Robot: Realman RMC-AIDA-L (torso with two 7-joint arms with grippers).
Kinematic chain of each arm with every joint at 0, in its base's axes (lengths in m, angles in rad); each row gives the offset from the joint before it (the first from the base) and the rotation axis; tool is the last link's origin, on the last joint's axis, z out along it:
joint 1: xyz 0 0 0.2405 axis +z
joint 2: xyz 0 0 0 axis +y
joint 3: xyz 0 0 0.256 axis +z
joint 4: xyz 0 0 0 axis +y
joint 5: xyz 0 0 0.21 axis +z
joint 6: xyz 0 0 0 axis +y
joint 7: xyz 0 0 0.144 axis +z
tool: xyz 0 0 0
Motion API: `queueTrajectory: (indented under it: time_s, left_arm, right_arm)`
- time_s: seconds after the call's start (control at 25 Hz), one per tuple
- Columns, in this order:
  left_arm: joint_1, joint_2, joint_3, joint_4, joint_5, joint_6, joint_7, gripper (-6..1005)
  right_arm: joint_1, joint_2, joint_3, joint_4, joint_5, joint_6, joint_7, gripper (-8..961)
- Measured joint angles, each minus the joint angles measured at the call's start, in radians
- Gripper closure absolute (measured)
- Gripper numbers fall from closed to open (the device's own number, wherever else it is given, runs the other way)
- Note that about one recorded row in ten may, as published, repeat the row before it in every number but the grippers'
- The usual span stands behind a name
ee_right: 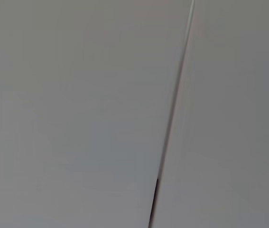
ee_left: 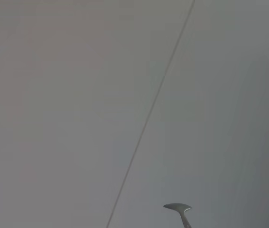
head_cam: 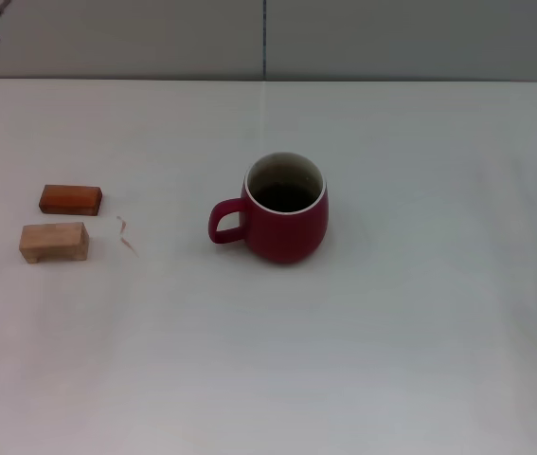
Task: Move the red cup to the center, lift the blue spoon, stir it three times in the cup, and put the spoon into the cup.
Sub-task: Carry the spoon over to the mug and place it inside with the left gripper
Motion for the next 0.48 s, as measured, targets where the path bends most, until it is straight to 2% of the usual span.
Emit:
queueTrajectory:
  time_s: [0.08, 0.12, 0.16, 0.24, 0.48]
  left_arm:
    - [-0.003, 0.016, 0.019, 0.1, 0.0, 0.011, -0.06, 831]
    - [-0.003, 0.016, 0.019, 0.1, 0.0, 0.011, -0.06, 831]
    - [-0.005, 0.026, 0.033, 0.151, 0.0, 0.022, -0.084, 831]
    - [-0.006, 0.028, 0.038, 0.171, 0.0, 0.025, -0.092, 831]
    - [-0.007, 0.032, 0.067, 0.328, 0.0, 0.042, -0.129, 831]
  right_arm:
    - [-0.006, 0.0, 0.0, 0.003, 0.0, -0.001, 0.0, 222]
    - [-0.006, 0.0, 0.0, 0.003, 0.0, -0.001, 0.0, 222]
    - [-0.008, 0.0, 0.0, 0.005, 0.0, -0.002, 0.0, 222]
    - [-0.008, 0.0, 0.0, 0.005, 0.0, -0.002, 0.0, 222]
    - [-0.004, 0.001, 0.002, 0.007, 0.0, -0.003, 0.0, 223]
